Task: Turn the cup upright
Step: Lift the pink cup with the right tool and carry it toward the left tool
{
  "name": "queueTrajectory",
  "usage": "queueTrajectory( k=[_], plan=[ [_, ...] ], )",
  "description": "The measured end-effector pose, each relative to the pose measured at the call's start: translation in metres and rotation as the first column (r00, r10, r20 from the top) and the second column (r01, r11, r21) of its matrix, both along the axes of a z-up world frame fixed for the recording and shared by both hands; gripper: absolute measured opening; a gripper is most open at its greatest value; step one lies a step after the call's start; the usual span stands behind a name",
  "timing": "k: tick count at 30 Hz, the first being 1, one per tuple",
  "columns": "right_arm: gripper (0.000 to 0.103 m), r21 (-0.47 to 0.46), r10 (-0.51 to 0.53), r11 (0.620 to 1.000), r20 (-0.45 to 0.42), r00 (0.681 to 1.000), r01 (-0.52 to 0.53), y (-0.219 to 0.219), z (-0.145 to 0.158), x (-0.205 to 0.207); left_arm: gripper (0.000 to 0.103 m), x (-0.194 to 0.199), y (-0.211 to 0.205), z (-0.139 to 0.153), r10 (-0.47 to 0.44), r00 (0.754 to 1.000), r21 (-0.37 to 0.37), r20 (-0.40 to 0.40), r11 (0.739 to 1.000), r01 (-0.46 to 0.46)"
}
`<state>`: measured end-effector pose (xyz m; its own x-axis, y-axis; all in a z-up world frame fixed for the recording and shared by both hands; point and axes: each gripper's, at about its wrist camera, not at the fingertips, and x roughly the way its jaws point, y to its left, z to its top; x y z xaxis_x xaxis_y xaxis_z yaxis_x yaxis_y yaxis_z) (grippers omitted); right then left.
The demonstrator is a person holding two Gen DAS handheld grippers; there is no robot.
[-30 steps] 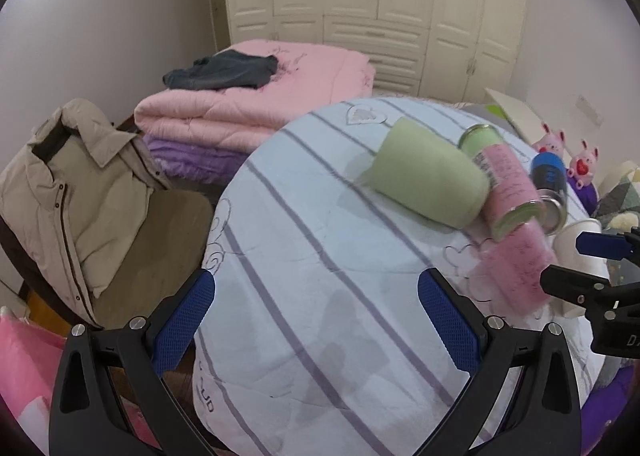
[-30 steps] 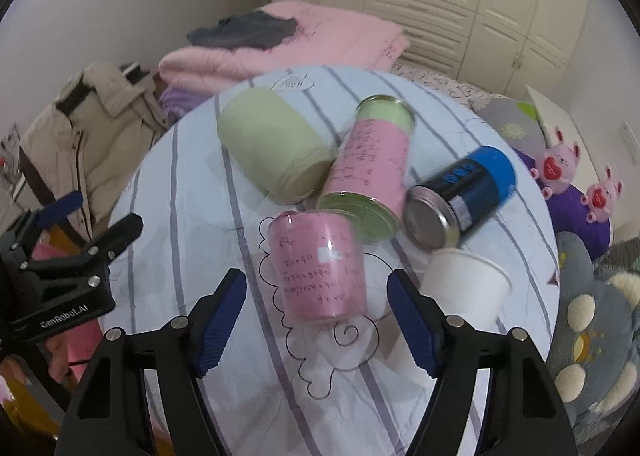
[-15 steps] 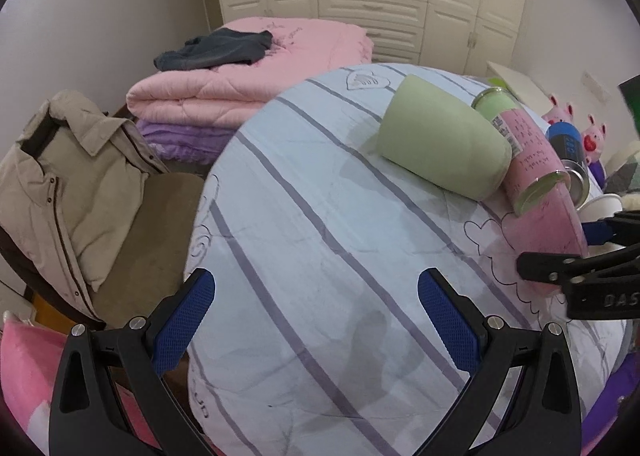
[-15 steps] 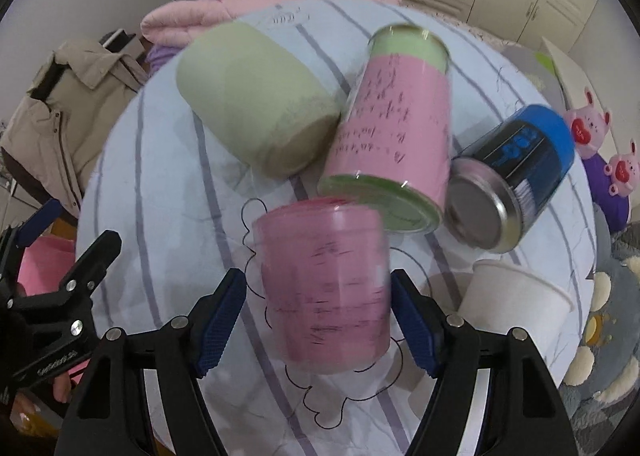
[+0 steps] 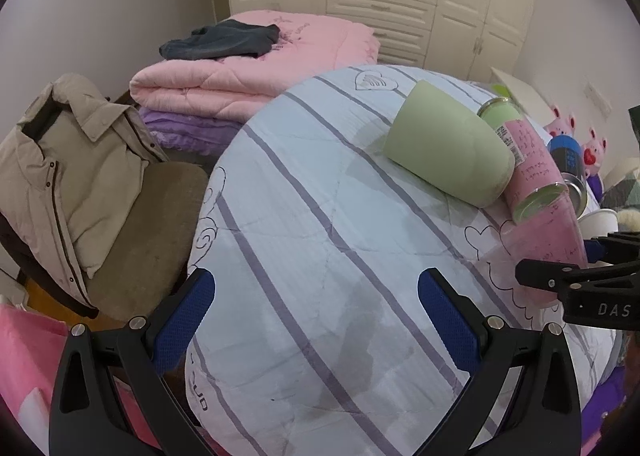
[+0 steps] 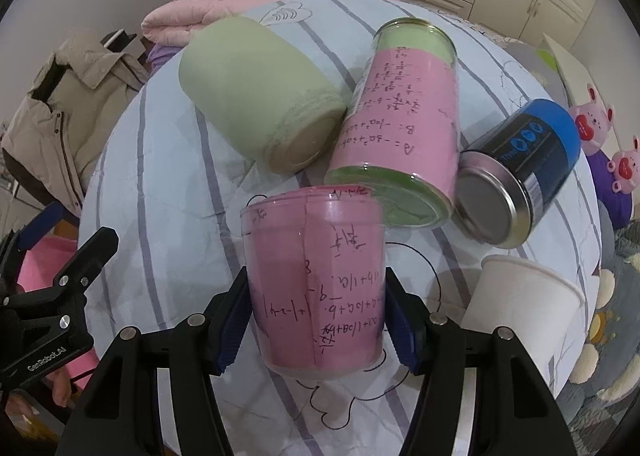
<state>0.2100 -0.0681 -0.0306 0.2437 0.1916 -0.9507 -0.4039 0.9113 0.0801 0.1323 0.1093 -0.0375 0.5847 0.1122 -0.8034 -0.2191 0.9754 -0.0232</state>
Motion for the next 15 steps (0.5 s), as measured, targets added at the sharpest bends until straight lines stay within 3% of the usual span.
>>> queueTrajectory(
  k=[15],
  plan=[
    [0.062, 0.102, -0.163, 0.981, -0.044, 0.986, 0.167, -0.026, 0.003, -0.037, 0.103, -0.012, -0.022, 0.010, -0.096, 0.995, 0.080, -0.002, 0.992, 0.096]
  ],
)
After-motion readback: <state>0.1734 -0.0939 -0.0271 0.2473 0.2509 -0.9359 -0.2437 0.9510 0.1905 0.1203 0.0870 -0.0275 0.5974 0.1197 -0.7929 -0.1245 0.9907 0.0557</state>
